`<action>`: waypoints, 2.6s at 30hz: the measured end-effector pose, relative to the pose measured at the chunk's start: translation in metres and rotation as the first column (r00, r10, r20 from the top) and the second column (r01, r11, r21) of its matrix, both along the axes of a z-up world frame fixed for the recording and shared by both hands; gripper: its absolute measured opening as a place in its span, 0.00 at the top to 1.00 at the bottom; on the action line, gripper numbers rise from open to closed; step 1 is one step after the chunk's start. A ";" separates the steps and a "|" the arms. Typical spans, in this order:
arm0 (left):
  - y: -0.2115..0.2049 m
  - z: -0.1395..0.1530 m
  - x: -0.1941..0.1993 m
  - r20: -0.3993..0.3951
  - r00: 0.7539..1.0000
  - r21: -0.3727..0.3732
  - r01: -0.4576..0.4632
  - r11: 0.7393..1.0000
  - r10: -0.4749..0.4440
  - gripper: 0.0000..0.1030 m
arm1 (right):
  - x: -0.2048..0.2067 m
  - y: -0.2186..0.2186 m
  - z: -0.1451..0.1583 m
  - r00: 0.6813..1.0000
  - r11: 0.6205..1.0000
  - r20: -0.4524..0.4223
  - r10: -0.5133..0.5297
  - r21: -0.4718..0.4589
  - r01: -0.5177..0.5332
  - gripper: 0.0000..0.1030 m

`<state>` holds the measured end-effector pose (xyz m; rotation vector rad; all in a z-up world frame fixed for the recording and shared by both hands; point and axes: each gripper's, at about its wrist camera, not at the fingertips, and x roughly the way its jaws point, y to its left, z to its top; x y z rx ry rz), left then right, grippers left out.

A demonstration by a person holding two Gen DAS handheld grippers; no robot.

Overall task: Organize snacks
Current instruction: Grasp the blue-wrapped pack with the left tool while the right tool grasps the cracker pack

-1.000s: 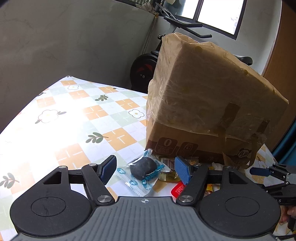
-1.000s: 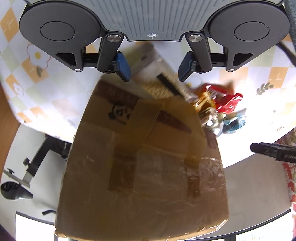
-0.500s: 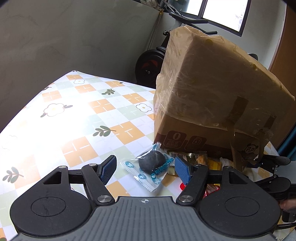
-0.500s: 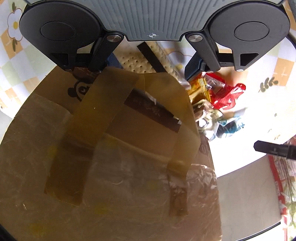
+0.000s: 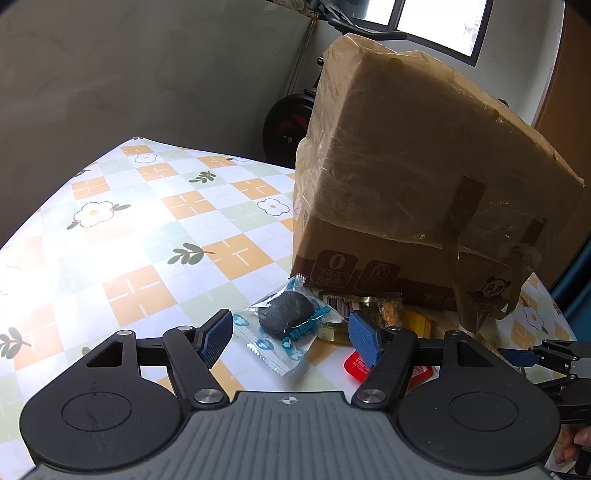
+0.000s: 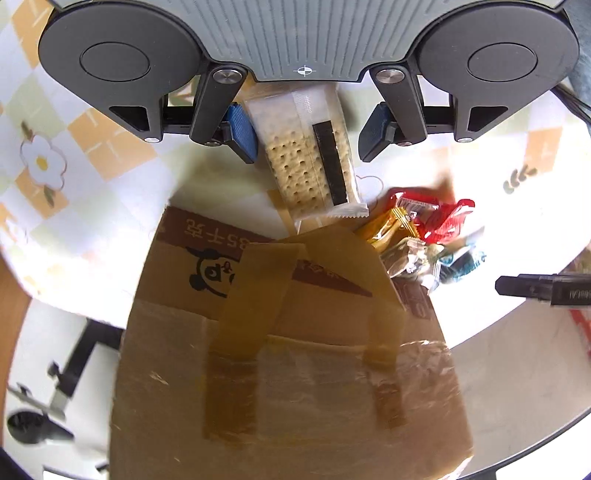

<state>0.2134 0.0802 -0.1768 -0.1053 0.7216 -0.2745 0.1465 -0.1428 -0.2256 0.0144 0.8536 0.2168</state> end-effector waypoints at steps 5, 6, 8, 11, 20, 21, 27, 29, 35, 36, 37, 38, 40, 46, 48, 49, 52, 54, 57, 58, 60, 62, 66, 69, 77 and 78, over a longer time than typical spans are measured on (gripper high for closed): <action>-0.002 -0.001 -0.004 0.007 1.000 0.024 0.017 1.000 -0.017 0.31 | 0.003 -0.002 -0.005 0.997 0.999 0.069 -0.041 0.000 0.041 0.58; -0.002 -0.002 -0.003 0.006 1.000 0.030 0.017 0.999 -0.017 0.31 | 0.003 -0.005 -0.006 0.995 0.998 0.077 -0.063 0.014 0.062 0.58; -0.001 -0.007 0.001 -0.013 1.000 0.034 0.014 0.999 -0.013 0.31 | 0.001 -0.009 -0.009 0.991 0.996 0.101 -0.087 0.029 0.085 0.58; 0.000 -0.014 0.009 -0.032 0.999 0.038 0.016 0.999 -0.014 0.31 | -0.003 -0.008 -0.010 0.988 0.995 0.115 -0.101 0.014 0.100 0.58; -0.005 -0.014 0.045 -0.006 1.000 -0.005 0.027 1.000 -0.027 0.30 | -0.001 -0.005 -0.013 0.986 0.993 0.122 -0.116 0.009 0.116 0.58; -0.006 -0.016 0.049 -0.010 0.999 -0.010 0.036 0.999 -0.036 0.30 | -0.002 -0.005 -0.013 0.985 0.993 0.123 -0.117 0.012 0.117 0.58; -0.018 -0.029 0.063 -0.036 0.994 0.001 0.100 0.995 -0.100 0.30 | -0.003 -0.010 -0.013 0.985 0.992 0.121 -0.122 0.041 0.118 0.58; -0.021 -0.033 0.060 -0.034 0.995 0.035 0.094 0.995 -0.093 0.30 | -0.003 -0.011 -0.013 0.985 0.992 0.122 -0.121 0.044 0.117 0.58; -0.026 -0.036 0.046 -0.032 0.995 0.080 0.093 0.992 -0.091 0.37 | -0.004 -0.014 -0.013 0.985 0.992 0.121 -0.123 0.055 0.117 0.58; -0.026 -0.035 0.044 -0.036 0.995 0.082 0.091 0.992 -0.088 0.37 | -0.004 -0.014 -0.013 0.985 0.992 0.121 -0.123 0.054 0.117 0.58; -0.027 -0.034 0.041 -0.040 0.996 0.086 0.086 0.993 -0.083 0.37 | -0.004 -0.014 -0.013 0.985 0.992 0.121 -0.123 0.054 0.117 0.58; -0.028 -0.034 0.038 -0.042 0.996 0.091 0.081 0.993 -0.077 0.37 | -0.004 -0.014 -0.013 0.985 0.992 0.121 -0.123 0.054 0.117 0.58; -0.028 -0.034 0.031 -0.042 0.997 0.097 0.068 0.993 -0.065 0.37 | -0.003 -0.014 -0.013 0.985 0.991 0.120 -0.124 0.056 0.118 0.58; -0.017 -0.037 0.008 -0.079 0.997 -0.003 -0.026 1.000 0.025 0.32 | -0.004 -0.015 -0.012 0.985 0.991 0.119 -0.123 0.063 0.116 0.58; -0.012 -0.038 -0.003 -0.091 0.994 -0.055 -0.061 0.997 0.056 0.31 | -0.004 -0.016 -0.012 0.985 0.991 0.119 -0.121 0.066 0.114 0.58; -0.010 -0.038 -0.007 -0.089 0.994 -0.067 -0.070 0.995 0.063 0.30 | -0.004 -0.016 -0.012 0.986 0.991 0.118 -0.121 0.066 0.114 0.58; -0.004 -0.037 -0.024 -0.083 0.991 -0.101 -0.117 0.988 0.109 0.28 | -0.004 -0.016 -0.012 0.986 0.992 0.119 -0.120 0.063 0.113 0.58; 0.000 -0.038 -0.035 -0.073 0.988 -0.114 -0.146 0.983 0.138 0.25 | -0.004 -0.015 -0.013 0.986 0.992 0.119 -0.120 0.062 0.114 0.58; -0.006 -0.037 -0.045 -0.046 0.994 -0.082 -0.103 0.991 0.100 0.23 | -0.004 -0.016 -0.013 0.986 0.992 0.119 -0.119 0.061 0.112 0.58; -0.009 -0.036 -0.048 -0.032 0.996 -0.065 -0.080 0.995 0.078 0.23 | -0.004 -0.015 -0.013 0.986 0.992 0.119 -0.119 0.060 0.112 0.58; -0.015 -0.036 -0.051 -0.014 0.998 -0.039 -0.059 0.998 0.058 0.24 | -0.004 -0.016 -0.013 0.986 0.992 0.120 -0.119 0.058 0.112 0.58; -0.016 -0.038 -0.051 -0.017 0.997 -0.021 -0.072 0.997 0.072 0.26 | -0.004 -0.015 -0.013 0.986 0.992 0.120 -0.119 0.058 0.112 0.58; -0.012 -0.043 -0.048 -0.001 0.993 0.021 -0.121 0.992 0.121 0.43 | -0.004 -0.015 -0.013 0.986 0.992 0.120 -0.117 0.056 0.111 0.58; -0.013 -0.044 -0.049 0.017 0.993 0.043 -0.120 0.992 0.120 0.43 | -0.004 -0.015 -0.013 0.986 0.992 0.121 -0.116 0.055 0.110 0.58; -0.022 -0.045 -0.055 0.038 0.993 0.096 -0.112 0.989 0.109 0.44 | -0.004 -0.012 -0.014 0.986 0.994 0.124 -0.111 0.036 0.107 0.58; -0.022 -0.045 -0.055 0.039 0.993 0.096 -0.112 0.989 0.109 0.44 | -0.004 -0.012 -0.014 0.986 0.993 0.124 -0.111 0.039 0.107 0.58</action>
